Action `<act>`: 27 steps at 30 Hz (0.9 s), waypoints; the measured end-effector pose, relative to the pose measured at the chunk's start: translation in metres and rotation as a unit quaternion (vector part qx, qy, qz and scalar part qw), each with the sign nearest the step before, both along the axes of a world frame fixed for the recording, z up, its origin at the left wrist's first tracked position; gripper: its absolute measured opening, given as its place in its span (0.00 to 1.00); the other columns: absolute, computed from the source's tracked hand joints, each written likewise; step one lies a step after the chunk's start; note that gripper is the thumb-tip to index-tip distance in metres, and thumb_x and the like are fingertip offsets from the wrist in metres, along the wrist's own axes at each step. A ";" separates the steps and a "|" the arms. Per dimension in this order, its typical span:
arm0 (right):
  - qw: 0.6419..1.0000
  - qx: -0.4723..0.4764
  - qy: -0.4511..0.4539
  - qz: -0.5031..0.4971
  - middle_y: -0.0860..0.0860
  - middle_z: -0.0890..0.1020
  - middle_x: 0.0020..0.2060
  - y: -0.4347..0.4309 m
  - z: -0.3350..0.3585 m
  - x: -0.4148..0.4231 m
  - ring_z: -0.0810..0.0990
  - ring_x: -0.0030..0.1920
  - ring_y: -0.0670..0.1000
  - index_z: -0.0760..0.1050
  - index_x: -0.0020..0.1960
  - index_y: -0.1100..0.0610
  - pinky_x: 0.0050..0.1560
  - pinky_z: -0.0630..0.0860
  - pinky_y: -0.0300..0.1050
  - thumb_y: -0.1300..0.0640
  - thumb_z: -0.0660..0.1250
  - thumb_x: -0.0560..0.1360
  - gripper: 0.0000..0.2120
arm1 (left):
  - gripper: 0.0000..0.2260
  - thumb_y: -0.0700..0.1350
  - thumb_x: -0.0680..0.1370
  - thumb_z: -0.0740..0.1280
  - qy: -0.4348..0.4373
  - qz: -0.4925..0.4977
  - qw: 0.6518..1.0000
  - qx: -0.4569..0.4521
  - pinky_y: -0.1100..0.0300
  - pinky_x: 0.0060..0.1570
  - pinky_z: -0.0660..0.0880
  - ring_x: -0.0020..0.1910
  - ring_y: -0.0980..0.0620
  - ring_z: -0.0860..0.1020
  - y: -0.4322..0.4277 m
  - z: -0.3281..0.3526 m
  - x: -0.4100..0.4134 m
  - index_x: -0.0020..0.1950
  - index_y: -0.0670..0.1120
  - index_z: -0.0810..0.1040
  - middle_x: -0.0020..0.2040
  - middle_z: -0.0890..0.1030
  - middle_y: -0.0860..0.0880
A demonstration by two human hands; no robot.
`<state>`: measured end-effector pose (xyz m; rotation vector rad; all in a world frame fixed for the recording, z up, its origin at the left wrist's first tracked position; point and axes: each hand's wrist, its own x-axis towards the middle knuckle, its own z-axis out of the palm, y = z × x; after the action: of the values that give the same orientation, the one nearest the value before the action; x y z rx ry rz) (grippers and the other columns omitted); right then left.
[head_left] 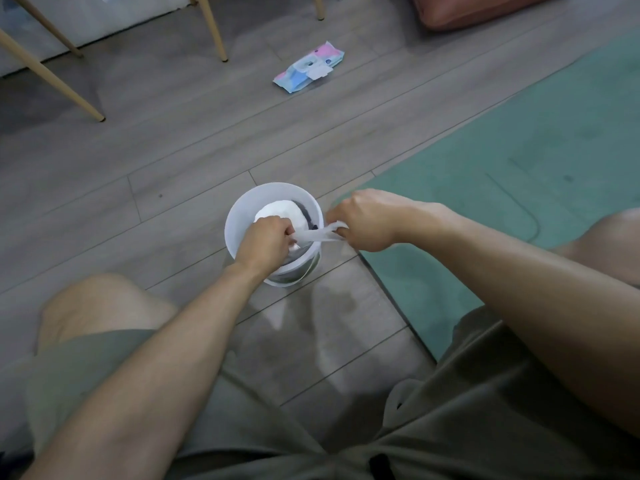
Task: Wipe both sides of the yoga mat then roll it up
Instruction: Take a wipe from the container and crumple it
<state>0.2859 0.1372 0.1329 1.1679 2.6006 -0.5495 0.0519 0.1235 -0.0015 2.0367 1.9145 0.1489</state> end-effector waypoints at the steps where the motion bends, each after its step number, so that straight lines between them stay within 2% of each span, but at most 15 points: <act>1: 1.000 0.007 -0.013 0.012 0.47 0.71 0.35 -0.003 0.001 0.001 0.75 0.41 0.58 0.73 0.46 0.52 0.37 0.66 0.47 0.57 0.61 0.81 0.06 | 0.05 0.39 0.76 0.68 0.007 -0.005 1.000 0.006 0.49 0.42 0.75 0.42 0.44 0.77 -0.001 -0.002 0.002 0.43 0.48 0.82 0.42 0.82 0.49; 4: 0.998 0.017 -0.050 0.037 0.47 0.71 0.34 -0.013 0.007 0.003 0.74 0.39 0.56 0.75 0.47 0.53 0.32 0.63 0.46 0.61 0.62 0.77 0.05 | 0.04 0.40 0.75 0.70 0.008 -0.007 1.000 0.014 0.48 0.41 0.76 0.41 0.44 0.77 -0.004 -0.008 0.009 0.42 0.49 0.80 0.43 0.81 0.49; 7: 0.997 0.017 -0.070 0.033 0.49 0.72 0.34 -0.021 0.014 0.001 0.75 0.39 0.58 0.76 0.47 0.53 0.31 0.63 0.45 0.61 0.62 0.75 0.05 | 0.02 0.42 0.75 0.71 0.016 -0.009 1.000 0.022 0.48 0.40 0.77 0.40 0.43 0.77 -0.003 -0.008 0.022 0.44 0.48 0.80 0.44 0.80 0.49; 12: 0.996 0.000 -0.086 -0.010 0.47 0.73 0.35 -0.017 0.038 0.039 0.74 0.40 0.57 0.77 0.47 0.55 0.39 0.67 0.45 0.57 0.62 0.80 0.07 | 0.04 0.38 0.74 0.68 0.040 0.065 0.997 -0.020 0.51 0.45 0.77 0.46 0.39 0.80 0.010 -0.011 -0.005 0.44 0.44 0.82 0.44 0.85 0.44; 15: 0.993 0.036 -0.074 -0.078 0.51 0.77 0.41 0.005 0.054 0.064 0.77 0.46 0.59 0.79 0.51 0.54 0.43 0.68 0.46 0.54 0.61 0.84 0.09 | 0.07 0.43 0.78 0.72 0.025 0.058 0.997 -0.038 0.55 0.49 0.75 0.51 0.43 0.81 0.020 -0.002 -0.024 0.53 0.47 0.87 0.51 0.86 0.45; 18: 0.992 0.042 0.032 -0.118 0.54 0.80 0.45 0.024 0.057 0.047 0.80 0.49 0.61 0.82 0.52 0.55 0.46 0.73 0.50 0.52 0.63 0.83 0.11 | 0.23 0.55 0.74 0.79 -0.056 0.047 0.994 -0.080 0.56 0.56 0.76 0.53 0.52 0.82 0.027 0.024 -0.018 0.67 0.50 0.82 0.60 0.84 0.53; 20: 0.990 0.012 0.080 -0.117 0.51 0.81 0.40 0.029 0.059 0.031 0.83 0.44 0.56 0.82 0.51 0.54 0.45 0.76 0.48 0.53 0.64 0.82 0.09 | 0.29 0.58 0.73 0.79 -0.155 0.024 0.986 -0.060 0.53 0.62 0.77 0.59 0.57 0.80 0.029 0.050 -0.015 0.73 0.55 0.77 0.64 0.81 0.57; 23: 0.977 -0.056 0.152 -0.141 0.49 0.85 0.31 0.037 0.060 0.014 0.86 0.34 0.47 0.82 0.54 0.50 0.36 0.77 0.40 0.53 0.67 0.81 0.06 | 0.39 0.59 0.69 0.82 -0.308 -0.015 0.949 -0.066 0.56 0.66 0.73 0.71 0.63 0.73 0.031 0.095 -0.006 0.77 0.62 0.68 0.70 0.77 0.62; 25: 0.963 -0.086 0.202 -0.157 0.48 0.87 0.33 0.041 0.061 0.003 0.87 0.36 0.49 0.81 0.56 0.50 0.36 0.79 0.40 0.54 0.67 0.80 0.07 | 0.39 0.54 0.70 0.84 -0.375 -0.011 0.925 -0.058 0.57 0.66 0.74 0.70 0.59 0.76 0.033 0.116 0.000 0.76 0.60 0.67 0.70 0.78 0.60; 27: 0.956 -0.077 0.236 -0.154 0.50 0.87 0.40 0.047 0.062 -0.008 0.87 0.42 0.52 0.81 0.58 0.51 0.43 0.82 0.46 0.55 0.68 0.80 0.08 | 0.31 0.45 0.74 0.81 -0.463 0.070 0.882 -0.046 0.54 0.59 0.80 0.60 0.53 0.84 0.037 0.125 -0.003 0.74 0.51 0.72 0.63 0.84 0.53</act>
<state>0.2776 0.1840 0.1950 1.5587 2.6842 -1.2065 0.0493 0.1603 0.1236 1.3440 1.3788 0.8719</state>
